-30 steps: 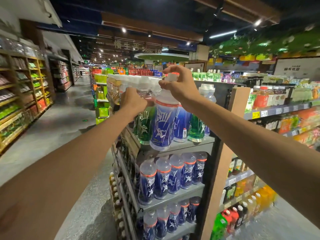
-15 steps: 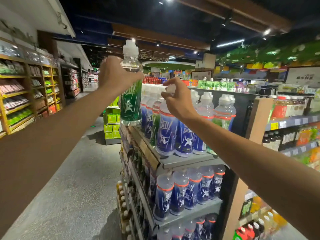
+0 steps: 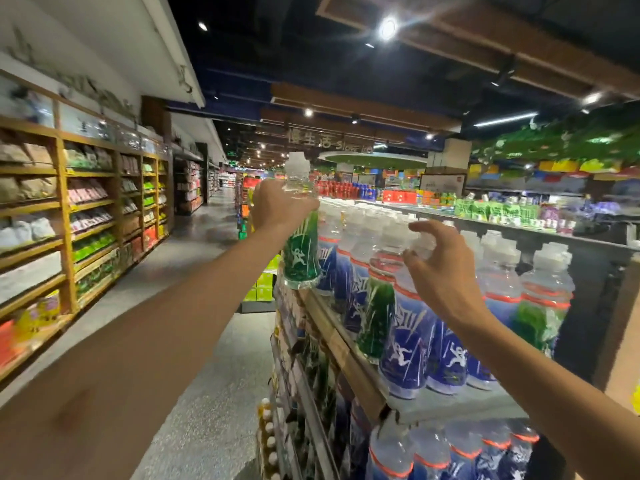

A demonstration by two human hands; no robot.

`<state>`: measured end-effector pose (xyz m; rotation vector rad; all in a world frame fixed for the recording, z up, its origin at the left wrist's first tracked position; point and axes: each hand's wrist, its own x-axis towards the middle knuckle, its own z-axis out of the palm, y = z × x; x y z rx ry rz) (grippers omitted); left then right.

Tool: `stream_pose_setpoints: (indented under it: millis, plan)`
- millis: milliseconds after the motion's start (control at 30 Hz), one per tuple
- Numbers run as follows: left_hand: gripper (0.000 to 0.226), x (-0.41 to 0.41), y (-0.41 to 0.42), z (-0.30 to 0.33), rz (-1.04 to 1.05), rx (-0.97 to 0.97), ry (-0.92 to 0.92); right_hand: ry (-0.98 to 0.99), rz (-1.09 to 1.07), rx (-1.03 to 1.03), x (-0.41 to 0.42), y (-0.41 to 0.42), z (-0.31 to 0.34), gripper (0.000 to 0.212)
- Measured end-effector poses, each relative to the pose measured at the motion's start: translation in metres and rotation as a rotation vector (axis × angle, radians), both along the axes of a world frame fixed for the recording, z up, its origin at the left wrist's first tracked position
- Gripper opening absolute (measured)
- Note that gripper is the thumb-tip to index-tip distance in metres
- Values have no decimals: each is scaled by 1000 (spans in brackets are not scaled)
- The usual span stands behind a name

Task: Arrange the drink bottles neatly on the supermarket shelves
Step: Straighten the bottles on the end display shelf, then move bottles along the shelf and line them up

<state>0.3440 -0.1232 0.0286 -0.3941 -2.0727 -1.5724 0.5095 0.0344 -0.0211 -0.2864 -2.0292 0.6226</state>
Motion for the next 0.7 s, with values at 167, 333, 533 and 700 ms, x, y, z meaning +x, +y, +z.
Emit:
stream_pose_setpoints:
  millis: [167, 333, 533, 700]
  plan:
    - [68, -14, 13, -4, 26, -14, -8, -32, -2, 36, 7, 0, 11, 46]
    - [68, -44, 19, 5, -68, -25, -6, 23, 17, 162, 13, -25, 35, 33]
    - [89, -105, 24, 2, -324, -85, 26, 72, -20, 209, -22, -46, 60, 24]
    - [88, -176, 38, -2, -572, -115, 52, -31, -153, 206, -96, -72, 62, 28]
